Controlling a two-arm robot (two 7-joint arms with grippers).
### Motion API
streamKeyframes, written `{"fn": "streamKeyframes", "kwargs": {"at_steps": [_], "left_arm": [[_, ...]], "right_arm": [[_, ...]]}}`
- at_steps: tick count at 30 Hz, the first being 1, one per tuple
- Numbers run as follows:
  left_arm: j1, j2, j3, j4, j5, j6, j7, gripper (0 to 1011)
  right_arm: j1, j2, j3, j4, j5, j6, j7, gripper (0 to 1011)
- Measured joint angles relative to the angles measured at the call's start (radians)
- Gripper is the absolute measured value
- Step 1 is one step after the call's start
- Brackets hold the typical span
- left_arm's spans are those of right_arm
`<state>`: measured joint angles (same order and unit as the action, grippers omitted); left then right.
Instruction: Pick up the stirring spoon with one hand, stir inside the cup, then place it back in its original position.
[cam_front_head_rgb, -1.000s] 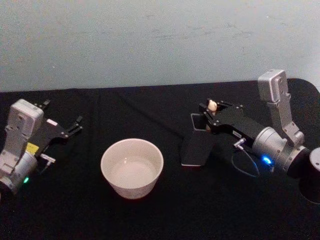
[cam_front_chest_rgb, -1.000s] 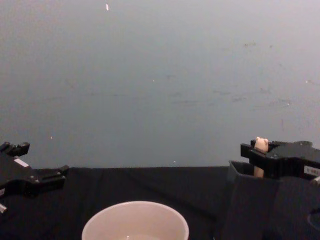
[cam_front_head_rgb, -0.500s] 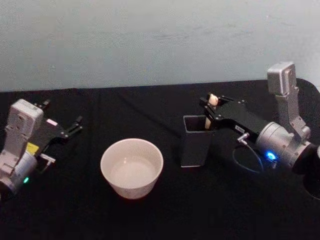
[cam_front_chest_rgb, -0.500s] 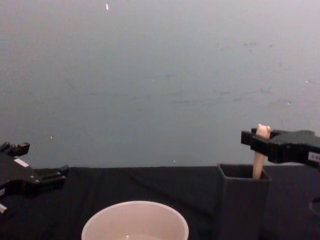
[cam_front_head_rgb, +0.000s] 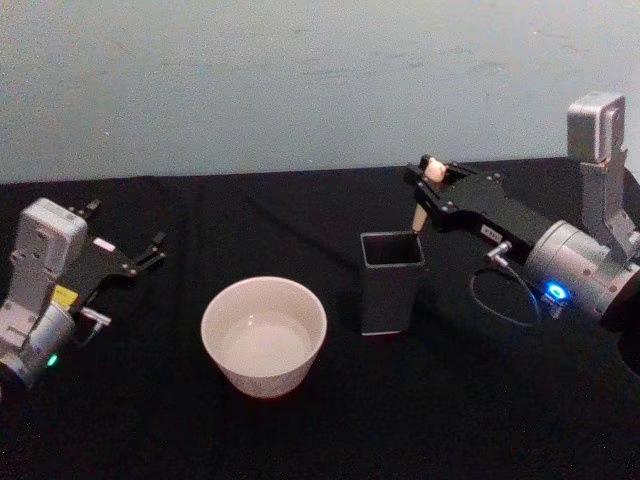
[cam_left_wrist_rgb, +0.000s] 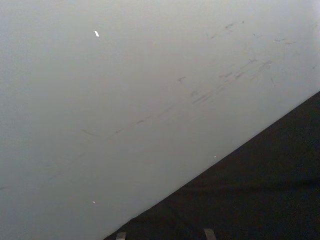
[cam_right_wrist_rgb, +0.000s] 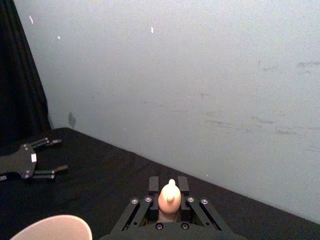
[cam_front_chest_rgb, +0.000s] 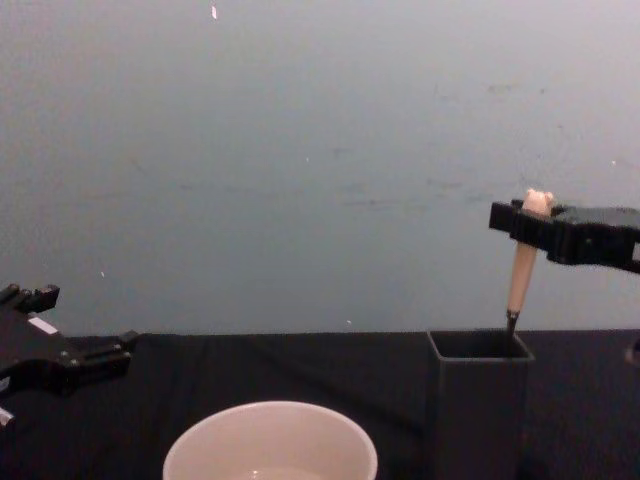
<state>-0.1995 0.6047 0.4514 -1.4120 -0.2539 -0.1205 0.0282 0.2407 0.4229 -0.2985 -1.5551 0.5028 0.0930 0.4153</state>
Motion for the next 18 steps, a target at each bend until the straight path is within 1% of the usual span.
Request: {"fn": "streamKeyframes", "kwargs": {"at_steps": [18], "left_arm": [[0.000,0.000,0.000,0.000,0.000,0.000,0.000,1001]], "right_arm": [[0.019,0.011,0.001,-0.035,0.069,0.006,-0.013,215]]}}
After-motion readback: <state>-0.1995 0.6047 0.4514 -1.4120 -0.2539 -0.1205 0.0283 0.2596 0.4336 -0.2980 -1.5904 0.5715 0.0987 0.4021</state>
